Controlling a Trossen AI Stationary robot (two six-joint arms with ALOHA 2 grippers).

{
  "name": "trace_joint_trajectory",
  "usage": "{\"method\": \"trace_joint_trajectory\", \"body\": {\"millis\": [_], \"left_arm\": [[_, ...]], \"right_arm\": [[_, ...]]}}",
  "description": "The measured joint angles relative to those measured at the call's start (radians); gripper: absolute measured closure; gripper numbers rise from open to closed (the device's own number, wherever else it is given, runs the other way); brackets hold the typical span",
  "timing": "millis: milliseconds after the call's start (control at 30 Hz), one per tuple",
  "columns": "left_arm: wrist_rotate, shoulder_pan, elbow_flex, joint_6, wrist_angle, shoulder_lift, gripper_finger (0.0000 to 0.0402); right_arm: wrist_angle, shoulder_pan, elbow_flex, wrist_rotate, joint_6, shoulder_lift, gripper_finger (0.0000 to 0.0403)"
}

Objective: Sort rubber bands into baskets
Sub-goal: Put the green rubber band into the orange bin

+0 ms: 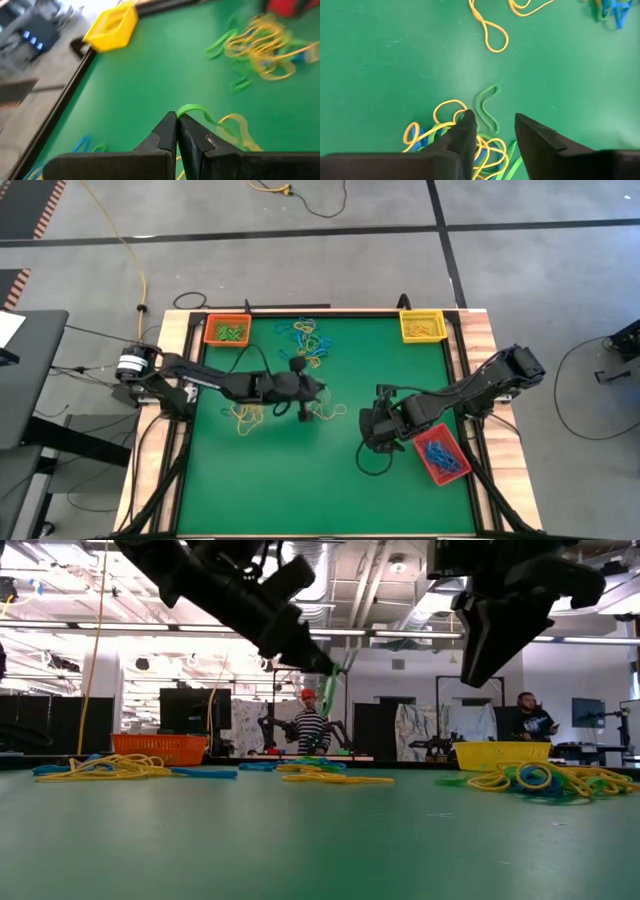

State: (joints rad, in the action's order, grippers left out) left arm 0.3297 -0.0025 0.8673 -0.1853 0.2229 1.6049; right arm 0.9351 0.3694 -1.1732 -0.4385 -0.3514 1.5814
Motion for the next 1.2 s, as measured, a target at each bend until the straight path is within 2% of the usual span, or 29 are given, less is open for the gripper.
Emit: {"method": "trace_joint_trajectory", "body": {"millis": [167,367,600,733,967,1200], "left_arm": [[0.031,0.078,0.000,0.014,-0.119,-0.059,0.0401],[0.086,0.203,0.000,0.023,-0.283,-0.163,0.0401],[0.109,0.421,0.000,0.050,-0.504,-0.295,0.0401],[0.108,0.563,0.000,0.072,-0.600,-0.344,0.0401],[0.070,0.793,0.000,0.115,-0.704,-0.352,0.0401],[0.041,0.945,0.000,0.130,-0.807,-0.279,0.0401]], "right_arm": [[-0.017,0.011,0.008,-0.100,-0.025,0.000,0.0202],[-0.182,0.030,0.114,-0.204,-0.011,0.000,0.0201],[-0.348,0.023,0.238,-0.295,-0.005,0.000,0.0211],[-0.401,0.019,0.272,-0.307,0.035,0.000,0.0212],[-0.404,0.019,0.277,-0.322,0.046,0.000,0.0212],[-0.406,0.024,0.277,-0.323,0.042,0.000,0.0212]]}}
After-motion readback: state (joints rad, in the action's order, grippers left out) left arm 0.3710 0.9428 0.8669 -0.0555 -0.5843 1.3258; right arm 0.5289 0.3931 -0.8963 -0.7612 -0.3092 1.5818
